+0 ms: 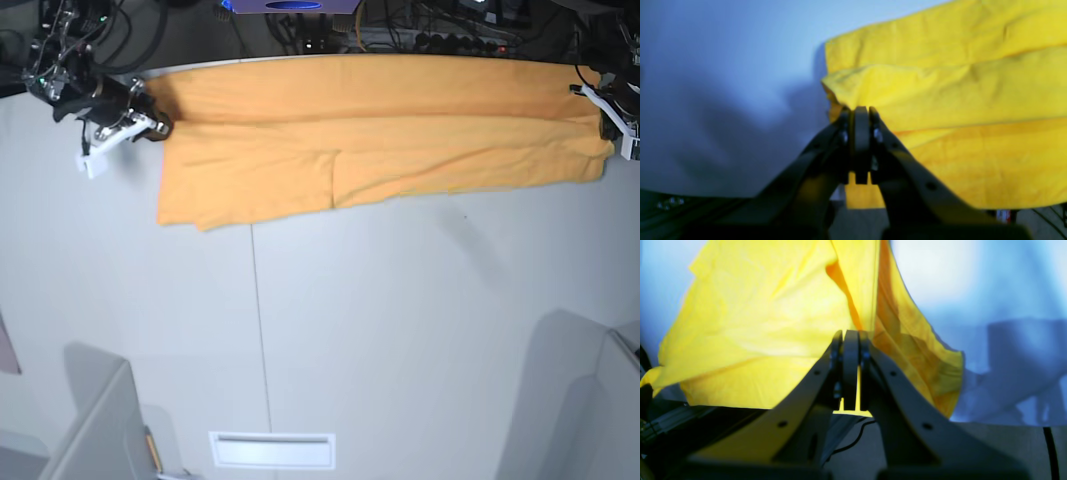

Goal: Fold the T-shirt properly
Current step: 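Lay the folded hem down along the collar edge and release, then move both grippers onto the folded shirt's ends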

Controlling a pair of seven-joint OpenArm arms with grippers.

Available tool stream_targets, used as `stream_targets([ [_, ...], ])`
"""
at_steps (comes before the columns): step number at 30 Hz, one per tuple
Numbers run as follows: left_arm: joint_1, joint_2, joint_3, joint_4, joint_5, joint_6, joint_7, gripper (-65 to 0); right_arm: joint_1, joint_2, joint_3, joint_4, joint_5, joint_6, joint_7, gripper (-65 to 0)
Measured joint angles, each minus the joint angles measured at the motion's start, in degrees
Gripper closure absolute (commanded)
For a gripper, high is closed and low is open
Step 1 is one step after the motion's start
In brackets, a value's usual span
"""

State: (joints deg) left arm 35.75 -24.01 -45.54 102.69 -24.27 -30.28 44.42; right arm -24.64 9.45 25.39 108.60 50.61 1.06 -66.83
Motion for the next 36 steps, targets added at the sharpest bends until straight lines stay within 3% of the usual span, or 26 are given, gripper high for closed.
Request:
stream_targets([
  [4,-0.2,-0.3,0.0,0.0,0.0,0.0,-0.1,0.0,0.0,0.0,0.0,0.0,0.0,0.0,0.0,0.0],
  [5,-0.2,-0.2,0.0,0.0,0.0,0.0,0.0,-2.5,0.0,0.0,0.0,0.0,0.0,0.0,0.0,0.0],
  [9,-0.2,-0.2,-0.3,0.0,0.0,0.0,-0.2,-21.9,-0.2,0.0,0.1,0.1,0.2,0.0,0.0,-17.7],
  [14,-2.5,0.1,-1.9,1.9,-0.3,0.0,0.1,-39.8,-1.2,0.0,0.4,4.3,-0.5,0.0,0.5,-18.0],
  [18,-2.5,2.7,-4.6,6.6,0.7,0.4,0.3,-45.6,-1.2,-0.1,-0.5,6.3,-0.1,0.1,0.5,-17.9],
  [20,-2.4,4.0,-2.4,7.6,0.2,0.2,0.0,-42.1,-0.5,0.0,-2.9,5.8,-0.8,0.0,0.7,-15.2],
  [21,-2.6,4.3,-0.8,7.4,-0.2,0.0,0.0,-36.2,-0.3,0.1,-4.4,5.7,-0.7,0.0,1.1,-10.2],
  [23,-2.8,4.7,1.9,6.1,-0.1,-0.1,-0.5,-15.3,0.0,0.0,-7.6,5.7,-1.4,0.1,4.0,0.0],
  [24,-2.7,4.7,2.9,5.2,-0.1,0.2,-0.3,-3.9,0.0,0.0,-9.1,5.7,-2.9,0.1,4.6,0.0],
  [25,-2.6,4.5,4.0,4.1,0.5,0.2,-0.2,0.0,0.1,0.0,-10.7,5.3,-5.0,0.2,5.0,0.0],
  [32,-8.3,4.5,5.9,-7.5,0.7,0.3,-0.7,0.0,4.3,0.0,-19.7,-2.2,-19.9,0.3,8.7,0.0],
  [36,-11.7,4.8,6.1,-13.7,0.9,0.6,-0.3,0.0,7.4,0.0,-19.1,-9.4,-19.0,0.9,10.6,0.0],
])
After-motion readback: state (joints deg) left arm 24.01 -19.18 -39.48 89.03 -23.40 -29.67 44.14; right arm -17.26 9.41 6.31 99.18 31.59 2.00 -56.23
